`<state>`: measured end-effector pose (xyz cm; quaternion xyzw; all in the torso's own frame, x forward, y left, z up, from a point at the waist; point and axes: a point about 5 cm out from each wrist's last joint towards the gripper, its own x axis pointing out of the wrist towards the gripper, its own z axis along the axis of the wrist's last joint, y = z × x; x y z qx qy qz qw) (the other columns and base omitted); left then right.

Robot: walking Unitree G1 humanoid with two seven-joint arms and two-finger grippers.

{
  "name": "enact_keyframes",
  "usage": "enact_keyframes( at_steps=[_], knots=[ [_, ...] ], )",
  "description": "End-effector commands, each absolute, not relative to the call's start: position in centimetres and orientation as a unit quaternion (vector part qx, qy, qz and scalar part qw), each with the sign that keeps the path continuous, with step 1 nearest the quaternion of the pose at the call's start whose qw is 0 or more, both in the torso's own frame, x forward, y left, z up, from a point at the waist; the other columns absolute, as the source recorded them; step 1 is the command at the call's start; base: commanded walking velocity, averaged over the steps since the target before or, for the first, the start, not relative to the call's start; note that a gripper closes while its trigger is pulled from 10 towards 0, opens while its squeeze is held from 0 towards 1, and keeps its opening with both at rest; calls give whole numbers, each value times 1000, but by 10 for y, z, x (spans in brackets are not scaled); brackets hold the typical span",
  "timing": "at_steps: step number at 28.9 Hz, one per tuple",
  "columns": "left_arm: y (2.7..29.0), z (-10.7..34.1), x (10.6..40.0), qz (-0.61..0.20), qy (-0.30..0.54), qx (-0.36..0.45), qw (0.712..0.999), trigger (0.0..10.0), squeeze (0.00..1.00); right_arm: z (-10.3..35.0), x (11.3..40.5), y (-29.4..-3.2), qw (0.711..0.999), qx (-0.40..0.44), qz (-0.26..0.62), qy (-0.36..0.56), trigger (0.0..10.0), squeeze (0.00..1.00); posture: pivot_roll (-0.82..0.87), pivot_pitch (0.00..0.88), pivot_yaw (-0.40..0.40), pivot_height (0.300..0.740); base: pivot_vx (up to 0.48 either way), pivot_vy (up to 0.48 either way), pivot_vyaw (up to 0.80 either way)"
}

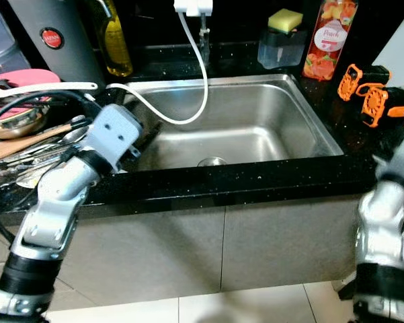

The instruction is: Kitchen organization

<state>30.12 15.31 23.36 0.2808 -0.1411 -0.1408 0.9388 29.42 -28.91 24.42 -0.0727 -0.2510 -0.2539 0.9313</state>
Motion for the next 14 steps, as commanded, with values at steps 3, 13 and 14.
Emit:
enact_keyframes(
  at_steps=[3, 13, 14],
  knots=[
    [160, 226, 295, -85, -95, 285, 950, 10000, 0, 266, 301, -236, 967, -37, -27, -250, 10000, 0, 51, 0, 6, 740, 0, 0, 0],
    [171, 225, 272, -116, -98, 172, 973, 10000, 0, 225, 322, -178, 988, 29, 32, -152, 10000, 0, 118, 0, -39, 740, 0, 0, 0],
    [171, 225, 272, -116, -98, 172, 973, 10000, 0, 225, 322, -178, 988, 29, 32, -152, 10000, 0, 118, 0, -39, 740, 0, 0, 0]
  ],
)
